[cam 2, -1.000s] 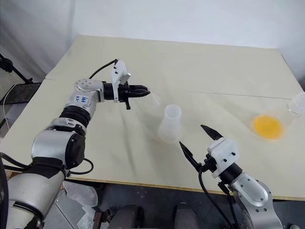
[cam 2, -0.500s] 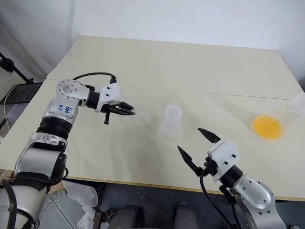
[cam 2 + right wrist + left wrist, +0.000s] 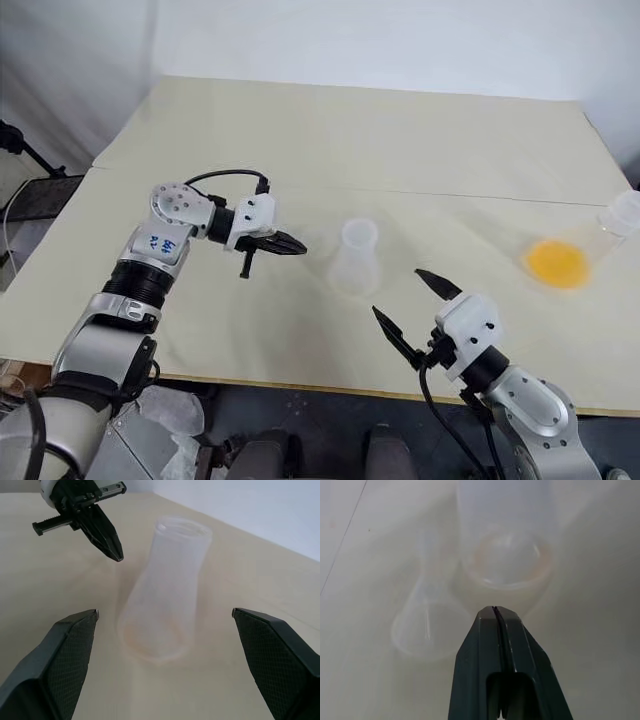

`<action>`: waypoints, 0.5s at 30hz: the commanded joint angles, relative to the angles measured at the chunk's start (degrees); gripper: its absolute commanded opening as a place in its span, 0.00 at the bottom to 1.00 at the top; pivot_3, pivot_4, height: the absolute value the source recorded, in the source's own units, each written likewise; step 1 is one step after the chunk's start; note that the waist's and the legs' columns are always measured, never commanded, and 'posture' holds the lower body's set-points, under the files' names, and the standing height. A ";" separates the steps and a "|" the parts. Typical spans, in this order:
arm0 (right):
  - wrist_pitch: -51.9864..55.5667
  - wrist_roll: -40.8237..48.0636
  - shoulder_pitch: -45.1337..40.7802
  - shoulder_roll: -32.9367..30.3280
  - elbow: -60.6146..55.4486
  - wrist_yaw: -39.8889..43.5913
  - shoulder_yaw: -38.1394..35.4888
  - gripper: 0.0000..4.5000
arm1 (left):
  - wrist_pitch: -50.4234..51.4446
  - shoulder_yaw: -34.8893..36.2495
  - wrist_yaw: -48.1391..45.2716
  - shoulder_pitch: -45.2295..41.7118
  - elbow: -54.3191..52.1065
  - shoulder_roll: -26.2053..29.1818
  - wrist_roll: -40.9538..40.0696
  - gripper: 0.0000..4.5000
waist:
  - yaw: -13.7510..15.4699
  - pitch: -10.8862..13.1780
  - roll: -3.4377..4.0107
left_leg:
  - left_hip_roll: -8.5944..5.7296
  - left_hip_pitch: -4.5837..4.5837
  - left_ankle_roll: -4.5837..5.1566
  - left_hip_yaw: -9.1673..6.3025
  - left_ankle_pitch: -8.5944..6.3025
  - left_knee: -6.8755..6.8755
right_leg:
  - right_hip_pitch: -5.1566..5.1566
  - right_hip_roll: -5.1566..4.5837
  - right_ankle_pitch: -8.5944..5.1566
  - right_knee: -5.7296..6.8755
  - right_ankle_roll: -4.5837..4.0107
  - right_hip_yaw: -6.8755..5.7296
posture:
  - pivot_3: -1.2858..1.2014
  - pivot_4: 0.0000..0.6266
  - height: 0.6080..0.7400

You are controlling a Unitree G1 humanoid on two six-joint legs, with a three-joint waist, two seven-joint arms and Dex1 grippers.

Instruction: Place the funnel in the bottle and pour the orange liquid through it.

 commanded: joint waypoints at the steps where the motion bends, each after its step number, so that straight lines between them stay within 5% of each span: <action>1: -0.94 0.46 0.54 -0.32 -2.07 0.05 -0.83 1.00 | -1.76 1.62 1.59 0.74 0.56 3.03 -0.63 0.03 | -0.05 0.00 0.00 | -0.01 0.00 0.00 0.00 0.00 -0.01 | 0.00 0.00 0.00 0.00 0.00 0.00 | 0.52 0.24 1.00; 9: -1.46 0.27 -0.50 -0.30 -0.80 0.44 -0.10 1.00 | 4.42 6.52 1.52 7.59 -0.78 7.13 -6.65 0.03 | -0.12 0.00 0.01 | 0.03 0.03 0.00 -0.05 0.00 -0.02 | -0.02 0.02 0.00 0.03 0.00 0.02 | 0.52 0.24 1.00; 15: -1.31 0.79 -1.09 -0.54 -0.32 1.26 -0.44 1.00 | 10.74 12.38 4.50 8.62 -0.29 6.32 -12.56 0.37 | 0.01 0.00 0.01 | -0.03 0.00 0.02 -0.12 -0.01 0.00 | 0.02 -0.03 0.00 0.02 0.00 -0.01 | 0.52 0.24 1.00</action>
